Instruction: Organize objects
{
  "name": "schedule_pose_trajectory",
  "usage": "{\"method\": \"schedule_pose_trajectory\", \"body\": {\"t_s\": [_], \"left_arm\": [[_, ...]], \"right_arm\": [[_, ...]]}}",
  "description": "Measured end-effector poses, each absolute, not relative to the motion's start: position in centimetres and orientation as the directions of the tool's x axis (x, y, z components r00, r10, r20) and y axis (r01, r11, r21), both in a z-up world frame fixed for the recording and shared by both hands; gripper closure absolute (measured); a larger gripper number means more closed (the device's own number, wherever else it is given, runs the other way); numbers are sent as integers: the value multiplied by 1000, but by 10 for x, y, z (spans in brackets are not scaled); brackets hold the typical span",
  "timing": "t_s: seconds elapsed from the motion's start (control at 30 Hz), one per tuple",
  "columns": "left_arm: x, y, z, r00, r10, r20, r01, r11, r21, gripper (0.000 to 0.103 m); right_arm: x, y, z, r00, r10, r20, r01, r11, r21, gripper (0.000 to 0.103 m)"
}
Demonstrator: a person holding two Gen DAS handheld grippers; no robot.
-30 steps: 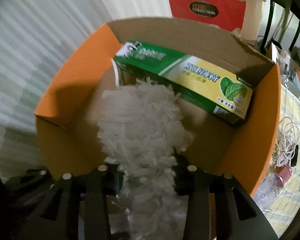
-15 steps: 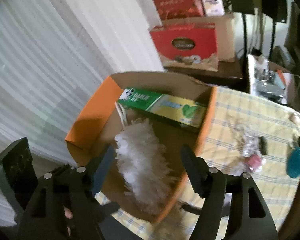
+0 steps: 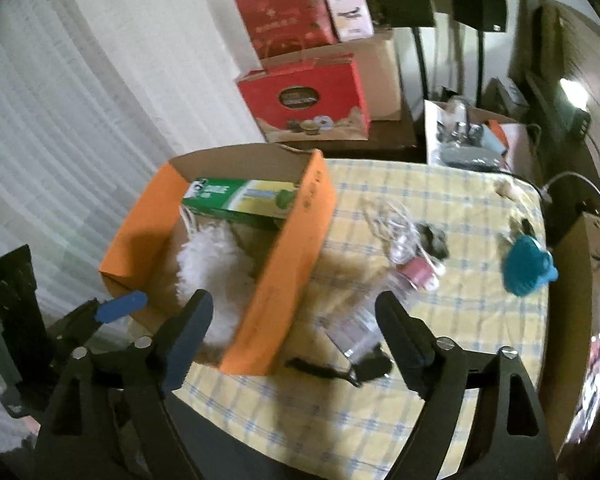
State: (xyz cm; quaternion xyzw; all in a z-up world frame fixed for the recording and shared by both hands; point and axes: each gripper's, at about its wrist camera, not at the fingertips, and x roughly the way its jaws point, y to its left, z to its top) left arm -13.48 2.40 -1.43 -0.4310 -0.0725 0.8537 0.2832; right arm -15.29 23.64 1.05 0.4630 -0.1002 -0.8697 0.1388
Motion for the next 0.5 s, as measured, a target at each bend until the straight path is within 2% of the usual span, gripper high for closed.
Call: {"method": "schedule_pose_trajectory", "body": {"t_s": [0.13,0.5], "left_arm": [[-129,34,-10,-472,549,-690,-451,-823,-346,7],[-122,56,-10,-451,564,-691,-484,-805,-342,7]], "right_arm": [[-141,250,6,-552,-294,-780,113,-953,280,7],[-110,275,-14,-579,-130,-805,-1,-987,161,7]]}}
